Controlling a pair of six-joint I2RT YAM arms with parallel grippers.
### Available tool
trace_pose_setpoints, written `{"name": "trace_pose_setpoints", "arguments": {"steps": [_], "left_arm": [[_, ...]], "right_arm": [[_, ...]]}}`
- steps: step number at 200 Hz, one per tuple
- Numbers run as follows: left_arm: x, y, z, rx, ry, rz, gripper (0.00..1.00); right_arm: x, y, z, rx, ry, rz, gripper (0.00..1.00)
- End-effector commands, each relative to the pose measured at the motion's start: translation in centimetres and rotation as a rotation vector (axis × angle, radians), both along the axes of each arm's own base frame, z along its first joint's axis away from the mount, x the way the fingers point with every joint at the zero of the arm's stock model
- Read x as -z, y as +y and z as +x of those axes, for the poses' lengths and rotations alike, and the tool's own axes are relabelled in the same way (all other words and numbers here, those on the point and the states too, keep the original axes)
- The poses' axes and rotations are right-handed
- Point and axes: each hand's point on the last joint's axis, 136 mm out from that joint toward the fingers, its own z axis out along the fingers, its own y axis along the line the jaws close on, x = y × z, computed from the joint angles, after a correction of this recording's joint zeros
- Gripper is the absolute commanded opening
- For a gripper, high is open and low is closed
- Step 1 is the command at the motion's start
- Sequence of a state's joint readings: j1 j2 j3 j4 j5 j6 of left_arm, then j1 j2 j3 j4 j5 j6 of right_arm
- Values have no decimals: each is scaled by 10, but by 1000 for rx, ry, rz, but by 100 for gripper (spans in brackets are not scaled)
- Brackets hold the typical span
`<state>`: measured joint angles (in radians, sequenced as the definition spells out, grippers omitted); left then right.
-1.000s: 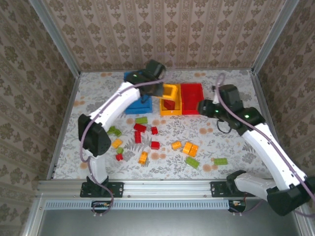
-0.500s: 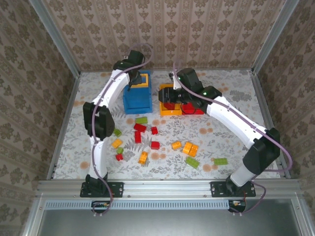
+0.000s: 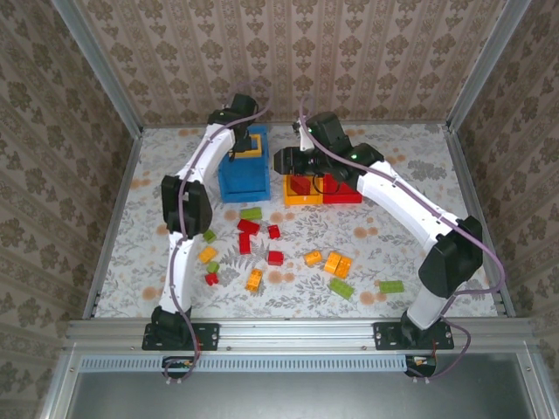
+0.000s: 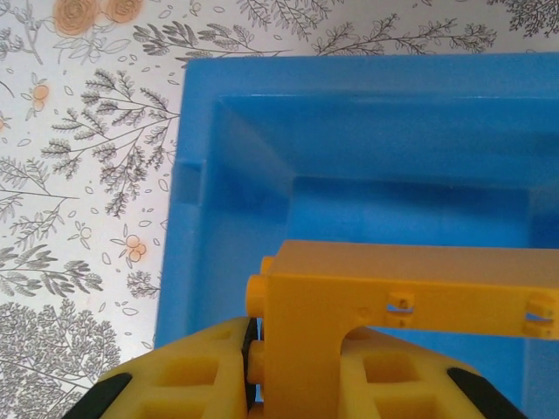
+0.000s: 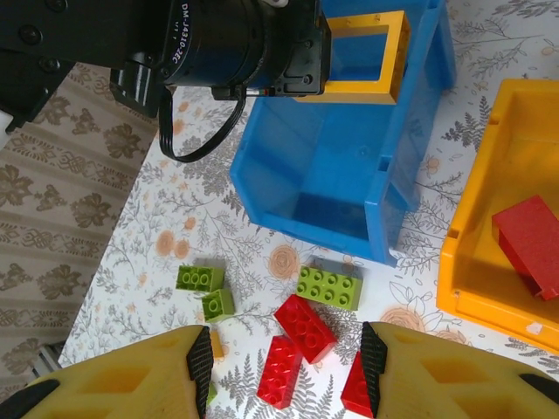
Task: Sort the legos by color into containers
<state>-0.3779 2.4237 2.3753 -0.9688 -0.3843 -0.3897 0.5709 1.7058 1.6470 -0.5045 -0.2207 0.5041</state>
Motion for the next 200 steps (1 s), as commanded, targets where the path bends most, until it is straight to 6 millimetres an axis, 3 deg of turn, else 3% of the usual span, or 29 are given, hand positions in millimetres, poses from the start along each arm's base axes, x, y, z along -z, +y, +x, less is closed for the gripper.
{"name": "trace_pose_setpoints", "arguments": {"steps": [1, 65, 105, 130, 154, 200], "left_arm": [[12, -2, 8, 1, 3, -18, 24], [45, -16, 10, 30, 50, -60, 29], [51, -20, 7, 40, 70, -84, 45], [36, -21, 5, 41, 52, -83, 48], [6, -24, 2, 46, 9, -94, 51], [-51, -28, -22, 18, -56, -121, 59]], "right_arm": [[-1, -3, 3, 6, 23, 11, 52], [5, -13, 7, 30, 45, 10, 52], [6, -19, 7, 40, 44, 6, 53], [9, -33, 0, 64, 54, -24, 54], [11, -53, -8, 110, 62, -49, 54], [39, -110, -45, 272, 150, -129, 54]]}}
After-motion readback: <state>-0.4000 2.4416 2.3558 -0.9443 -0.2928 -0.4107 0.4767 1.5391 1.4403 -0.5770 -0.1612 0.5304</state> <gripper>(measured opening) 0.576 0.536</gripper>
